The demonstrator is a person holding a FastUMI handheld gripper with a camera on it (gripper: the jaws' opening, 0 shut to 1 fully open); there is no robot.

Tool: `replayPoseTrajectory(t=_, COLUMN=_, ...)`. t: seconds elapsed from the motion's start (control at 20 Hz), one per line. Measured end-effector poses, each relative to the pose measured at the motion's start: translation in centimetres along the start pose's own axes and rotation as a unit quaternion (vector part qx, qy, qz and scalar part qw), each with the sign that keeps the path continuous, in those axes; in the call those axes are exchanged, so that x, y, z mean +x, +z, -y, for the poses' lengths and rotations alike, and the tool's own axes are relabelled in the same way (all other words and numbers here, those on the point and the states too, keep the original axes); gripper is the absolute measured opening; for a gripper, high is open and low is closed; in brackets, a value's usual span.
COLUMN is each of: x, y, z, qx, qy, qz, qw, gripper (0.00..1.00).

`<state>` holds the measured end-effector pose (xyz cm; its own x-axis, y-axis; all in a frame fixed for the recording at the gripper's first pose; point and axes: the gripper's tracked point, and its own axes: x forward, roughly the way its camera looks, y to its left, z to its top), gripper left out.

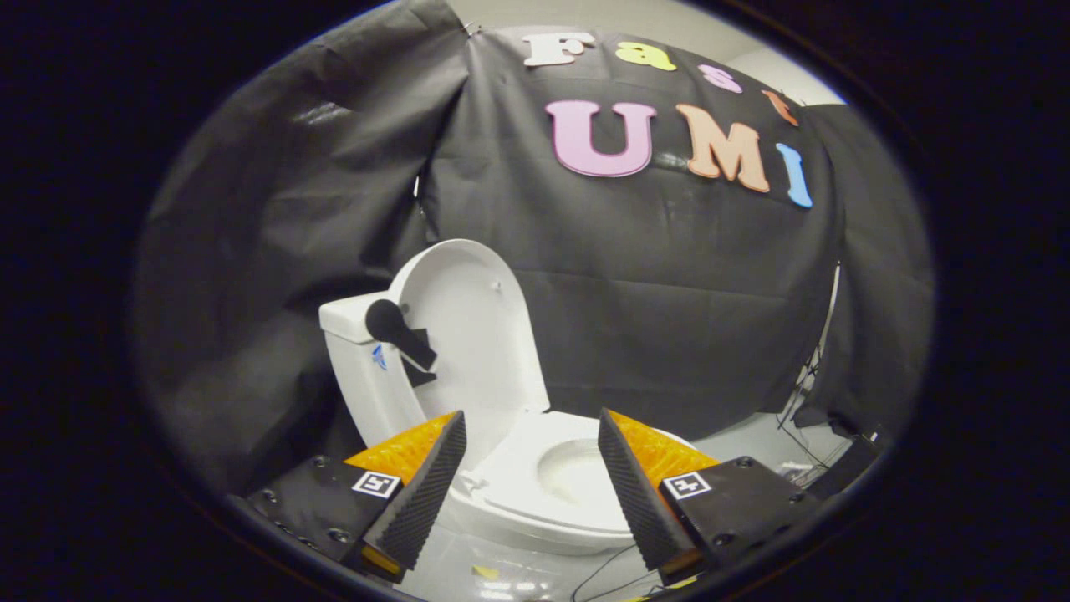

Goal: Open the toilet lid.

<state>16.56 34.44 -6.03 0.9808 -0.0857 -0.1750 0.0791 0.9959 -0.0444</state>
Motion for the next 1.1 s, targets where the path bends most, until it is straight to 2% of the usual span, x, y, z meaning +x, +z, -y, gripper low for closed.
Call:
replayPoseTrajectory(t=0.2, x=-0.4, y=-1.4, z=3.9, qx=0.000, qy=0.015, qz=-0.008, qw=1.000, gripper=0.98)
replayPoseTrajectory(t=0.3, x=-0.8, y=-2.3, z=5.4, qx=-0.019, qy=0.026, qz=-0.011, qw=0.999, gripper=0.98)
replayPoseTrajectory(t=0.4, x=-1.0, y=-3.6, z=7.0, qx=-0.044, qy=0.025, qz=-0.016, qw=0.999, gripper=0.98)
replayPoseTrajectory(t=0.5, x=-0.8, y=-4.7, z=8.3, qx=-0.041, qy=0.022, qz=-0.022, qw=0.999, gripper=0.98)
replayPoseTrajectory(t=0.7, x=0.3, y=-3.1, z=8.9, qx=-0.040, qy=0.025, qz=-0.006, qw=0.999, gripper=0.98)
replayPoseTrajectory(t=1.1, x=2.6, y=-3.3, z=12.8, qx=-0.020, qy=-0.015, qz=0.000, qw=1.000, gripper=0.98)
